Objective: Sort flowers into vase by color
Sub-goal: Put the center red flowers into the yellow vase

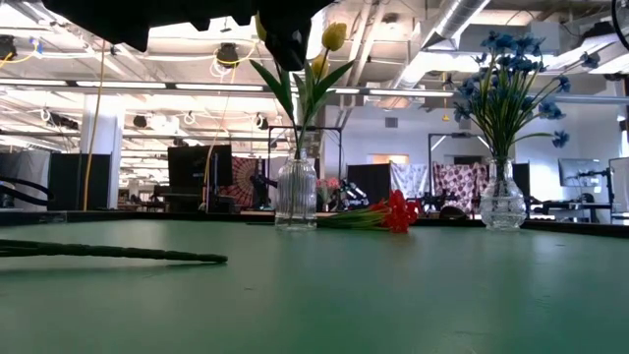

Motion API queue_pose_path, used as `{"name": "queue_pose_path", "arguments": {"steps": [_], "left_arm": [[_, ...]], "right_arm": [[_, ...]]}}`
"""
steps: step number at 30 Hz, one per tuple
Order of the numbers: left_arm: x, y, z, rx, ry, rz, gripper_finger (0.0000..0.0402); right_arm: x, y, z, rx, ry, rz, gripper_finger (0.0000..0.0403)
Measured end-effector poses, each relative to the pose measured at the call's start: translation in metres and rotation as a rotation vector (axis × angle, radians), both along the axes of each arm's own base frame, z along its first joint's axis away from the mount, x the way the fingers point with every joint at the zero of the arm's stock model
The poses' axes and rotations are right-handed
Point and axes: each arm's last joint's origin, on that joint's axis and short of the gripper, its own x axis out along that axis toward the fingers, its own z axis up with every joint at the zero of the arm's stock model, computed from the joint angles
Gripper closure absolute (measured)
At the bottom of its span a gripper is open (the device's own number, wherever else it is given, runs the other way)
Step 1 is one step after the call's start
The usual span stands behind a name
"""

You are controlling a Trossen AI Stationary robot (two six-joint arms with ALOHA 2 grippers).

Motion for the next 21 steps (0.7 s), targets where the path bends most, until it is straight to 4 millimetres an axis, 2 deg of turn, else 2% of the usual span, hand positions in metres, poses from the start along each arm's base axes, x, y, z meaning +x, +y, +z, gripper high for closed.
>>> {"name": "queue_pose_path", "arguments": {"steps": [21], "left_arm": [[-0.0001,-0.0001,-0.0014,-0.011,0.019,-0.002,0.0272]], "right_arm": [[-0.0003,-0.0008,-0.0062,0.005,0.103,0.090,0.0382]]}}
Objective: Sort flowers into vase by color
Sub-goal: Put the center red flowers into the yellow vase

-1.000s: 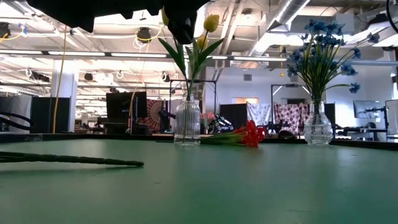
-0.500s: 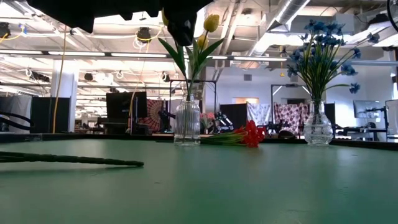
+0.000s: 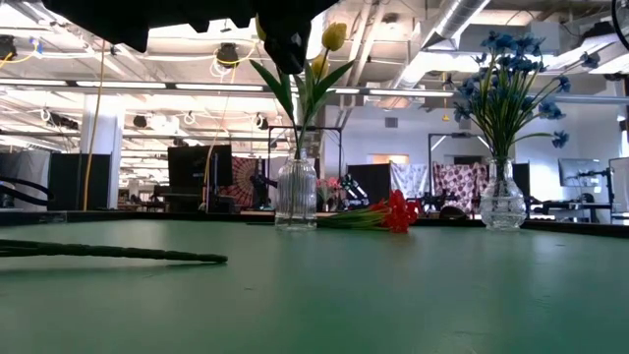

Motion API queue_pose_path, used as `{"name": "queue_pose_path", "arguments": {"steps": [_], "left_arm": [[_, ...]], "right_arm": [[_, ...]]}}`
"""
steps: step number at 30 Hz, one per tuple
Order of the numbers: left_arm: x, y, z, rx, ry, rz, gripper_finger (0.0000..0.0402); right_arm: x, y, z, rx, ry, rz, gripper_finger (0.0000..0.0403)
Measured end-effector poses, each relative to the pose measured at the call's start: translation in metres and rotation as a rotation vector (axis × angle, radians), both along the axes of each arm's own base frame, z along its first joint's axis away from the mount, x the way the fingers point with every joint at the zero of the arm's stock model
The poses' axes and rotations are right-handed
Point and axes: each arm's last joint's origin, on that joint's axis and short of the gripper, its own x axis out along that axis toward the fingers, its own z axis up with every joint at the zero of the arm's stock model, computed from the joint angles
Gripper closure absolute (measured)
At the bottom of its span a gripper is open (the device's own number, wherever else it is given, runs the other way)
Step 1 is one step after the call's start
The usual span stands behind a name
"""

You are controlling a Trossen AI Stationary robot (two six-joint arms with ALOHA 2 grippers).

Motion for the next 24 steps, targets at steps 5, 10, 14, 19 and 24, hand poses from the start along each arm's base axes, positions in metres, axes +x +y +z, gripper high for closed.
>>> {"name": "queue_pose_path", "arguments": {"steps": [5,10,14,19,24], "left_arm": [[0.0000,0.0001,0.0000,-0.002,0.001,0.000,0.0272],[0.0000,0.0001,0.0000,-0.002,0.001,0.000,0.0272],[0.0000,-0.0001,0.0000,-0.009,0.003,-0.007,0.0272],[-0.0003,-0.0008,0.0000,-0.014,0.005,-0.032,0.0272],[-0.0003,-0.0007,0.0000,-0.014,0.005,-0.031,0.0272]], "right_arm": [[0.0000,0.0000,0.0000,0.000,-0.001,0.000,0.0377],[0.0000,0.0001,0.0003,0.004,-0.002,-0.001,0.0376],[0.0000,0.0001,0.0003,0.004,-0.002,-0.001,0.0376],[0.0000,0.0002,0.0003,0.003,-0.002,-0.001,0.0375],[0.0001,0.0004,0.0007,0.007,-0.003,-0.001,0.0375]]}}
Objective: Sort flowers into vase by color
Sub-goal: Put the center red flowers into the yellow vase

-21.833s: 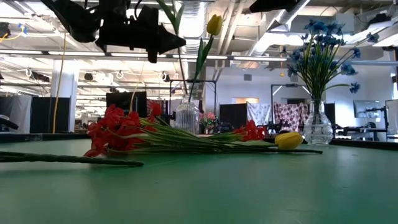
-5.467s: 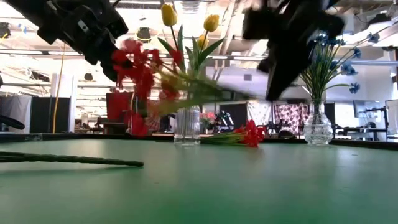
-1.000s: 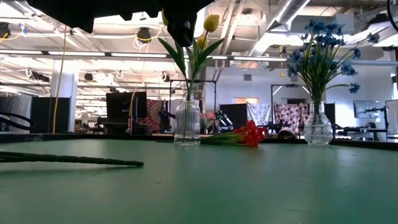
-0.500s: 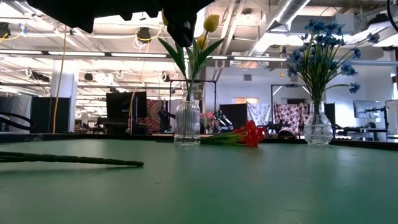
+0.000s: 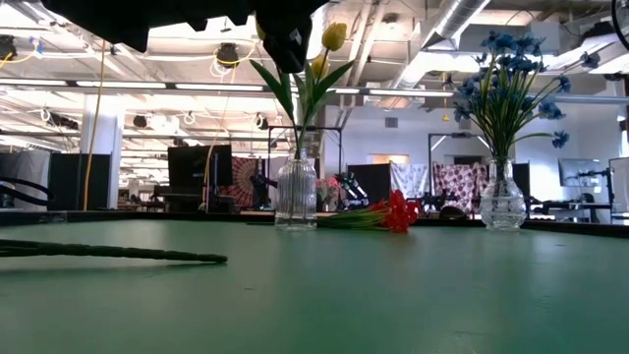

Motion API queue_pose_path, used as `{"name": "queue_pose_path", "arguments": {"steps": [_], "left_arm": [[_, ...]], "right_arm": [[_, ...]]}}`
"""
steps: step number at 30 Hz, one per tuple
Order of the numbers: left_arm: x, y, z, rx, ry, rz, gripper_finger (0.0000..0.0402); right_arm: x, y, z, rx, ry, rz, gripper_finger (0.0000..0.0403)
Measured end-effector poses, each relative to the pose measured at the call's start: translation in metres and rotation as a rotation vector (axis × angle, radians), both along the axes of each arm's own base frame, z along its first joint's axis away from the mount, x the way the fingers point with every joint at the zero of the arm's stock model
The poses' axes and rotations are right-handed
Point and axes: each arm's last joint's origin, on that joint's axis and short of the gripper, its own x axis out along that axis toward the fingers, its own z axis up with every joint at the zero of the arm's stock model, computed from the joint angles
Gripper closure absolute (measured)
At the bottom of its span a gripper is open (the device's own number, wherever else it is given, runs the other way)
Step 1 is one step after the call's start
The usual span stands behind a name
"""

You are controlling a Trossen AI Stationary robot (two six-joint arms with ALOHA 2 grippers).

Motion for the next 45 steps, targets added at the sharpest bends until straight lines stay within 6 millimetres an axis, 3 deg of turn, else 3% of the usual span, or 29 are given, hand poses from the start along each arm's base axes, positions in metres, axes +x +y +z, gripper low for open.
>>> {"name": "queue_pose_path", "arguments": {"steps": [9,15,20,24,28,35,45], "left_arm": [[0.000,-0.001,0.004,-0.045,-0.028,-0.051,0.0272],[0.007,-0.024,0.034,-0.086,-0.133,-0.033,0.0272],[0.029,-0.060,0.052,0.042,-0.133,0.022,0.0272],[0.059,-0.071,0.049,0.060,-0.136,0.104,0.0272],[0.092,-0.069,0.045,0.053,-0.153,0.144,0.0272],[0.137,-0.057,0.059,0.070,-0.191,0.119,0.0272],[0.147,-0.047,0.082,0.116,-0.205,0.096,0.0272]], "right_arm": [[0.000,0.000,0.001,0.011,-0.002,-0.001,0.0371],[0.000,0.000,0.001,0.011,-0.003,-0.001,0.0362],[0.000,0.000,0.001,0.010,-0.003,-0.002,0.0361],[0.000,0.000,0.001,0.013,-0.004,-0.002,0.0361],[0.000,0.000,0.001,0.013,-0.004,-0.001,0.0361],[0.000,0.001,0.001,0.016,0.012,0.013,0.0361],[0.000,0.002,0.000,0.026,0.034,0.034,0.0361]]}}
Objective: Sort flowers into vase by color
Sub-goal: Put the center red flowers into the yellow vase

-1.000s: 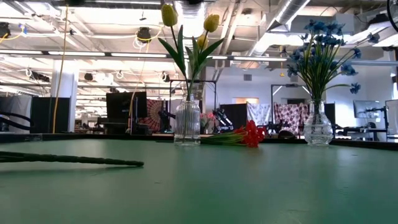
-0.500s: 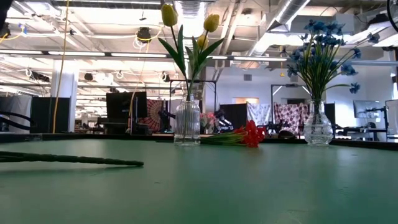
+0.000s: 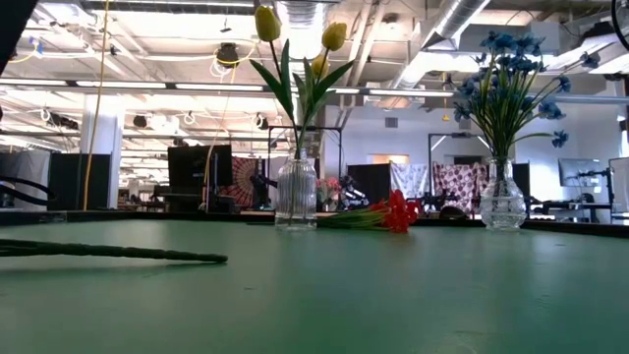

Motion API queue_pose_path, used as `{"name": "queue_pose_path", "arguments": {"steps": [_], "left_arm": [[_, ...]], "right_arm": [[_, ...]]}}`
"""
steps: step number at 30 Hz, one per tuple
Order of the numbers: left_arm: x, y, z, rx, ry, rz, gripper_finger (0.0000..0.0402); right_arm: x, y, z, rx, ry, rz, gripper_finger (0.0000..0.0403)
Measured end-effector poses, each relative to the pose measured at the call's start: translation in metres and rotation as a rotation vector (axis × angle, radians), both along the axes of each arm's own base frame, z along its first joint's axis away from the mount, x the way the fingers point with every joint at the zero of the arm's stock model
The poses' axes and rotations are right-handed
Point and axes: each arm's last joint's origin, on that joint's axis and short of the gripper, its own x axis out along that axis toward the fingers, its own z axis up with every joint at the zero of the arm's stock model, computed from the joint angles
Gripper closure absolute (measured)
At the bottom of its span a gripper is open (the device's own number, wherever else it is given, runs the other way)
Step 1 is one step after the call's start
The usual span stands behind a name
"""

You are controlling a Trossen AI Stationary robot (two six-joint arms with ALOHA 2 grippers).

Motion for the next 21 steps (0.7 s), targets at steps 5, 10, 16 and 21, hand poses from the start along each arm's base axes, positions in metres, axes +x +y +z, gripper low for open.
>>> {"name": "queue_pose_path", "arguments": {"steps": [5,10,16,21], "left_arm": [[-0.0006,-0.0012,0.0004,0.004,-0.004,-0.014,0.0272],[-0.0005,-0.0004,0.0015,0.003,-0.015,-0.011,0.0272],[-0.0002,-0.0001,0.0046,0.017,-0.034,-0.008,0.0272],[0.0007,0.0020,0.0065,0.017,-0.038,-0.007,0.0272]], "right_arm": [[0.0001,0.0001,0.0000,0.002,0.001,0.001,0.0361],[0.0001,0.0002,-0.0001,0.001,0.005,0.004,0.0361],[0.0001,0.0002,0.0007,0.010,0.004,0.005,0.0361],[0.0001,0.0004,0.0007,0.011,0.006,0.007,0.0358]]}}
